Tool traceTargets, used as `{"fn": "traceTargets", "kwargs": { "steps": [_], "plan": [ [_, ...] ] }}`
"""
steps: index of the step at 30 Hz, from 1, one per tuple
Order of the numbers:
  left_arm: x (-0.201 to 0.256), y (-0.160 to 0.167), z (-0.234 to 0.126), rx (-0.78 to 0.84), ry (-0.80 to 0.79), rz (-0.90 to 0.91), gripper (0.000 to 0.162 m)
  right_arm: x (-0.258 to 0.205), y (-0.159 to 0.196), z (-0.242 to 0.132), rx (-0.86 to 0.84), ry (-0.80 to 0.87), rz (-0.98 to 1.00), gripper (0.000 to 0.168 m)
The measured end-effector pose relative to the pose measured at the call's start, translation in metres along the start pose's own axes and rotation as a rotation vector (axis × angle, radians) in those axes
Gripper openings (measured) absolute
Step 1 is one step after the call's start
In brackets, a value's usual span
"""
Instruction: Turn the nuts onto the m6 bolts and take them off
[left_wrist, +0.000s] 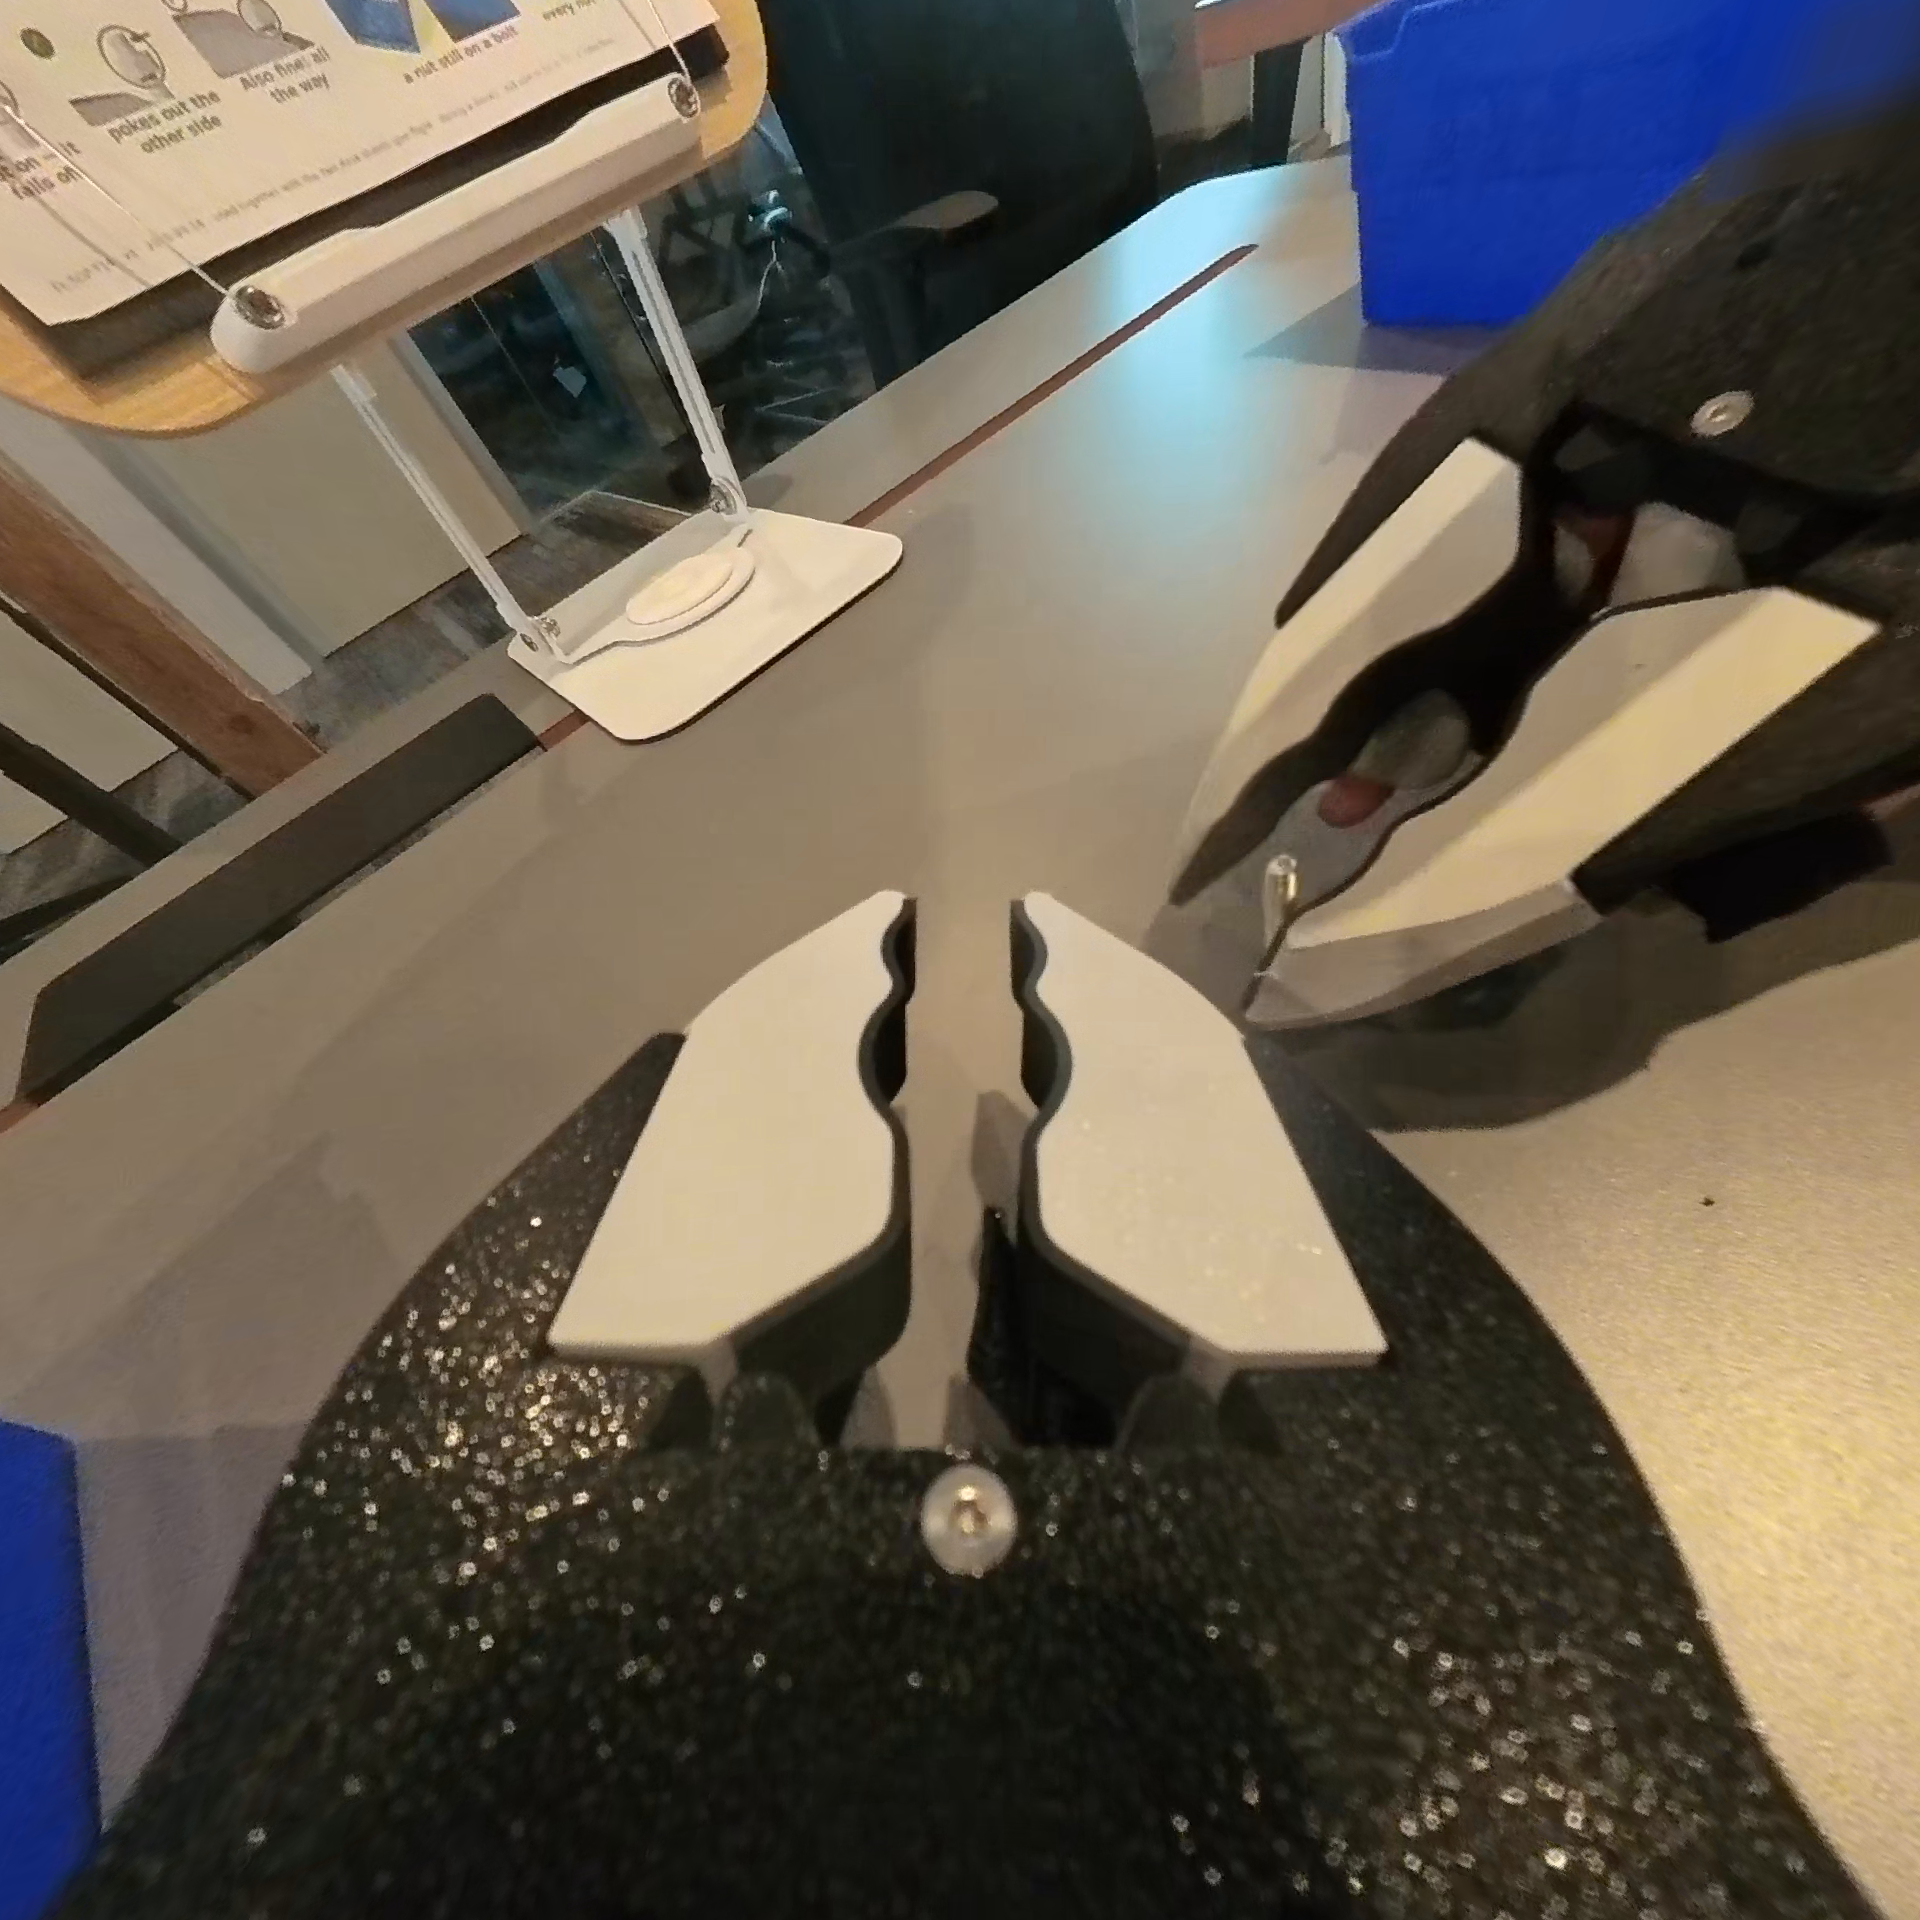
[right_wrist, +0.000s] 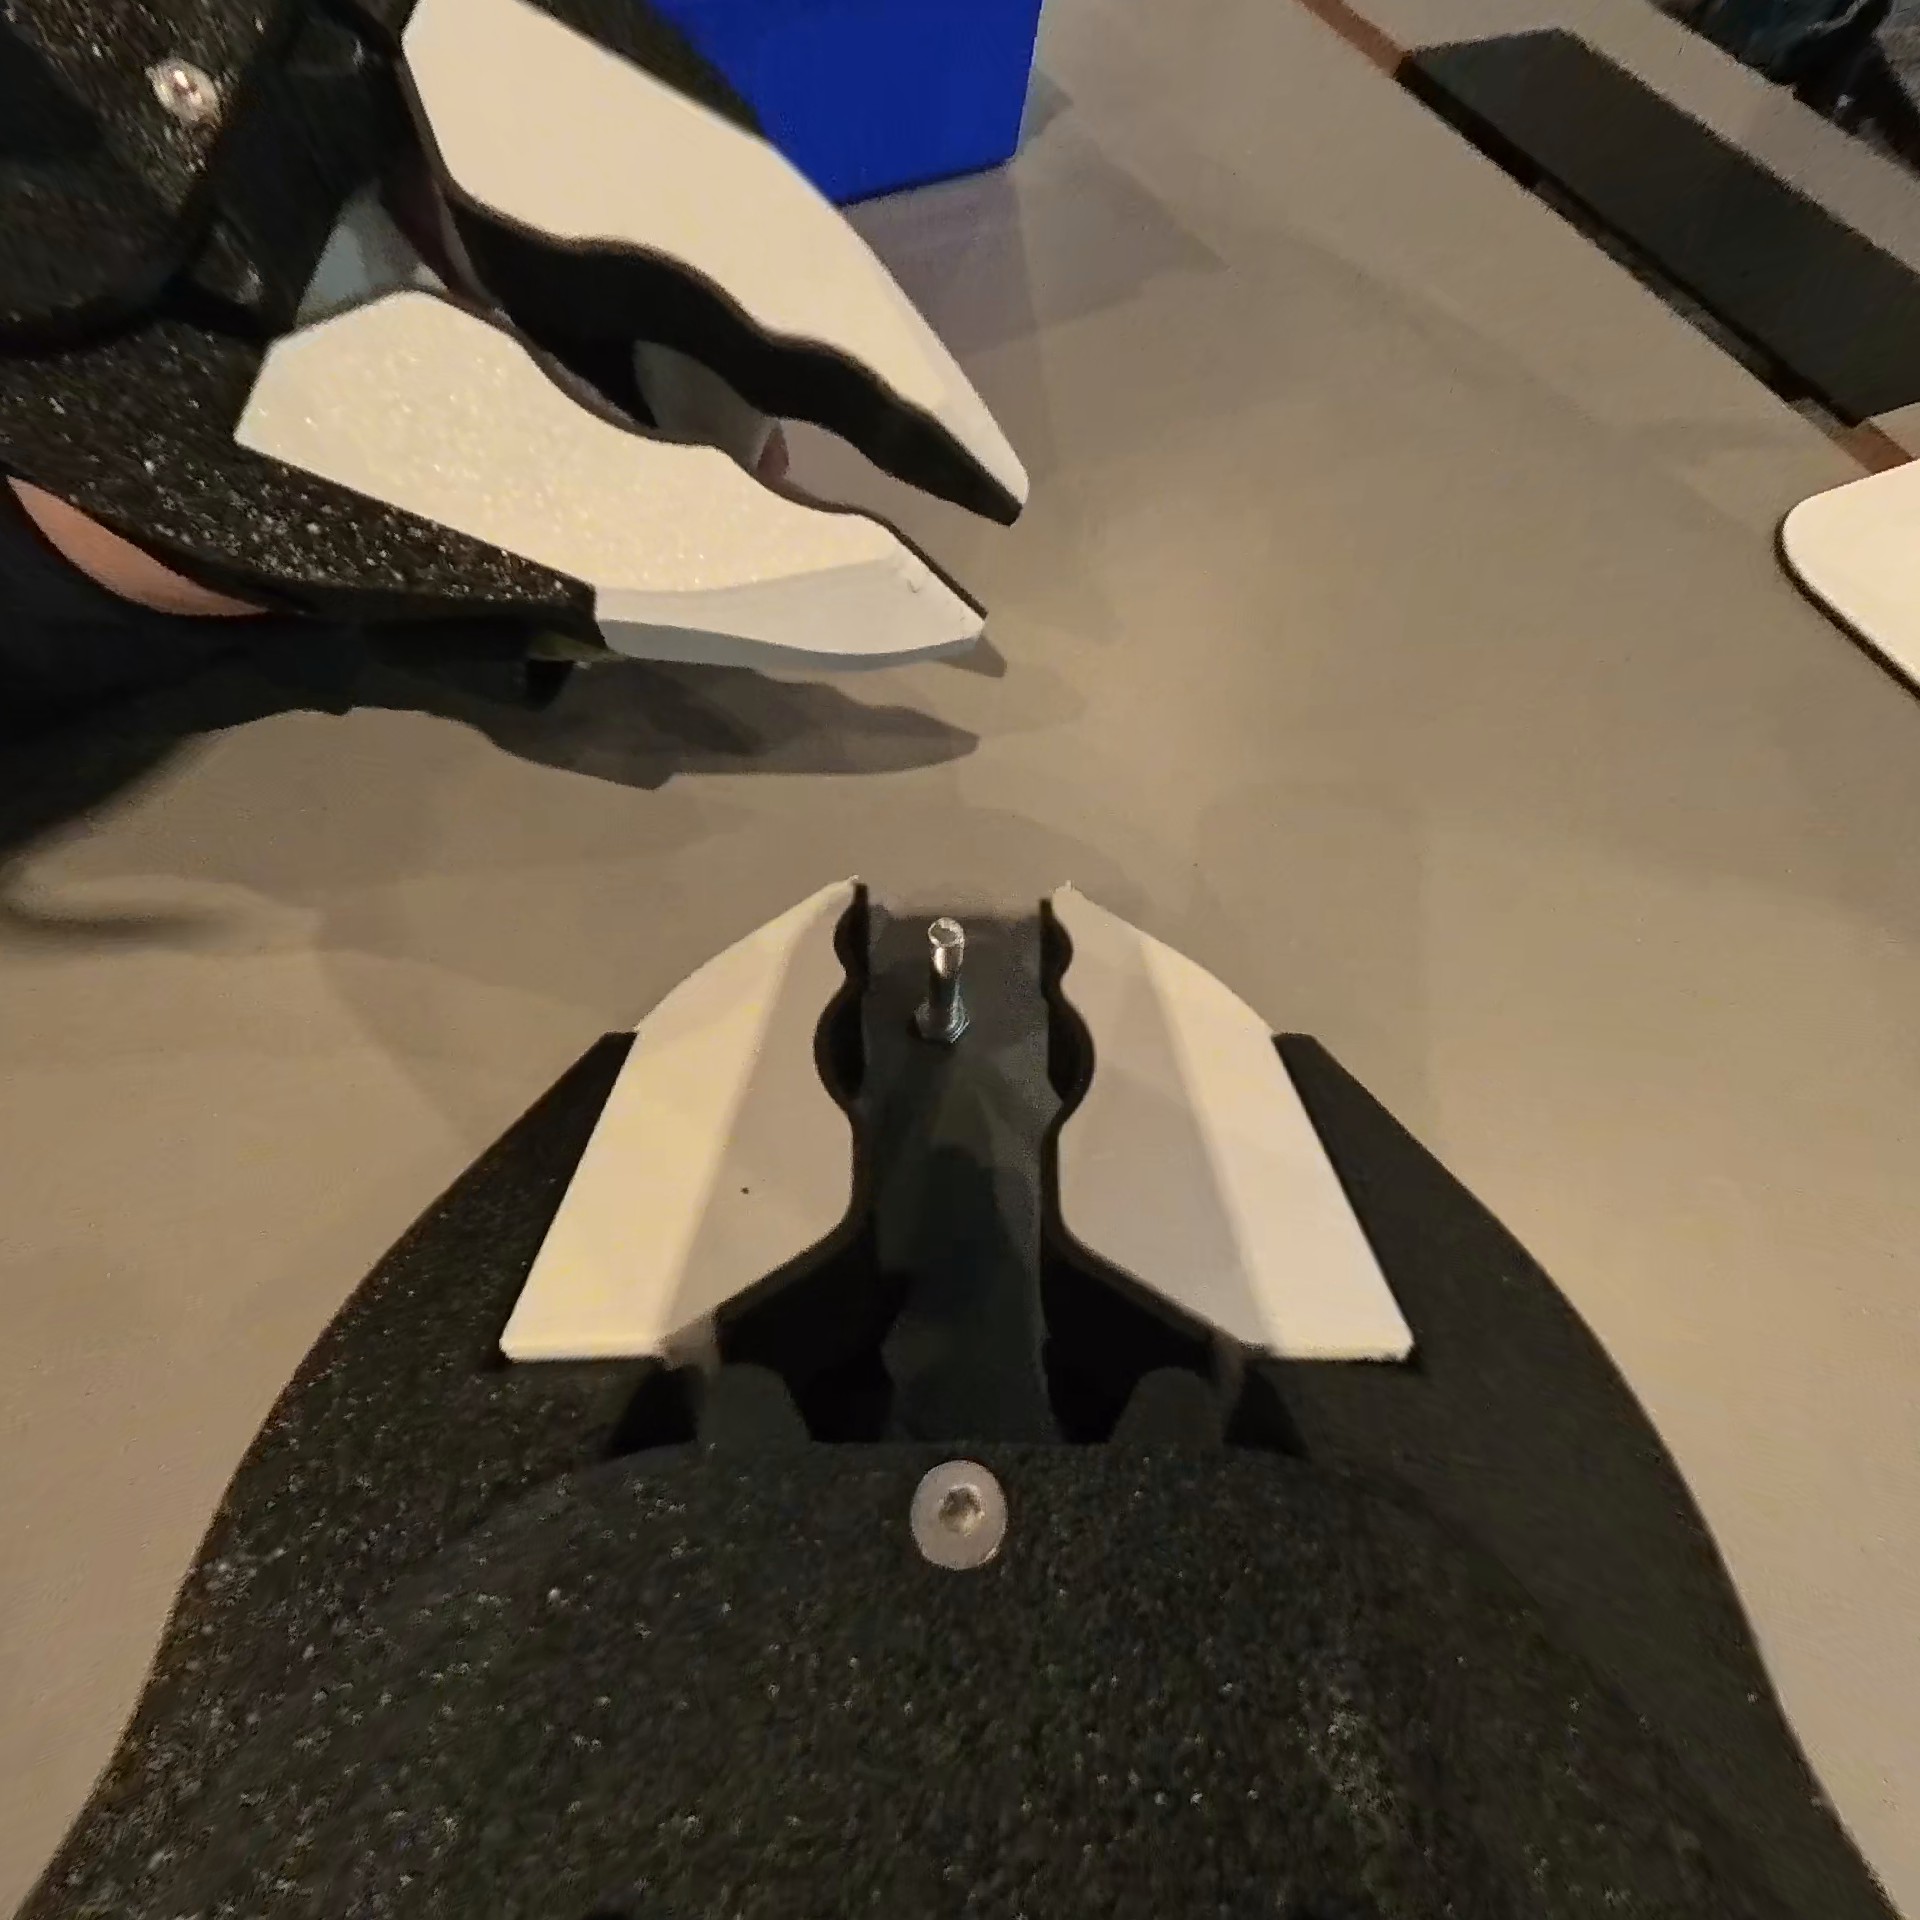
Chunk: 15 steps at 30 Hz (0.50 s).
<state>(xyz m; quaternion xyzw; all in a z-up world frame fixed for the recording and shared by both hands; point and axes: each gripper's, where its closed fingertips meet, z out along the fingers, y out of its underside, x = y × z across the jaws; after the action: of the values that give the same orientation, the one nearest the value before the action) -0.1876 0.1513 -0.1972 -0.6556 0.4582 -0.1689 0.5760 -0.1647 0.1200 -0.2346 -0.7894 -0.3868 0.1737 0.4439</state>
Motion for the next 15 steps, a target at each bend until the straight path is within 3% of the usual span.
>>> {"fn": "traceTargets", "kwargs": {
  "steps": [4,9,15],
  "plan": [
    [-0.001,0.0,0.0,-0.001,-0.005,-0.001,0.017,0.007,-0.015,-0.008,0.099,0.046,0.002,0.032],
    [-0.002,0.0,0.0,-0.003,-0.006,-0.005,0.016,0.033,-0.034,-0.029,0.245,0.212,0.002,0.001],
    [-0.001,0.001,0.0,-0.009,-0.006,-0.007,0.014,0.063,-0.032,-0.044,0.277,0.389,0.07,0.0]
  ]
}}
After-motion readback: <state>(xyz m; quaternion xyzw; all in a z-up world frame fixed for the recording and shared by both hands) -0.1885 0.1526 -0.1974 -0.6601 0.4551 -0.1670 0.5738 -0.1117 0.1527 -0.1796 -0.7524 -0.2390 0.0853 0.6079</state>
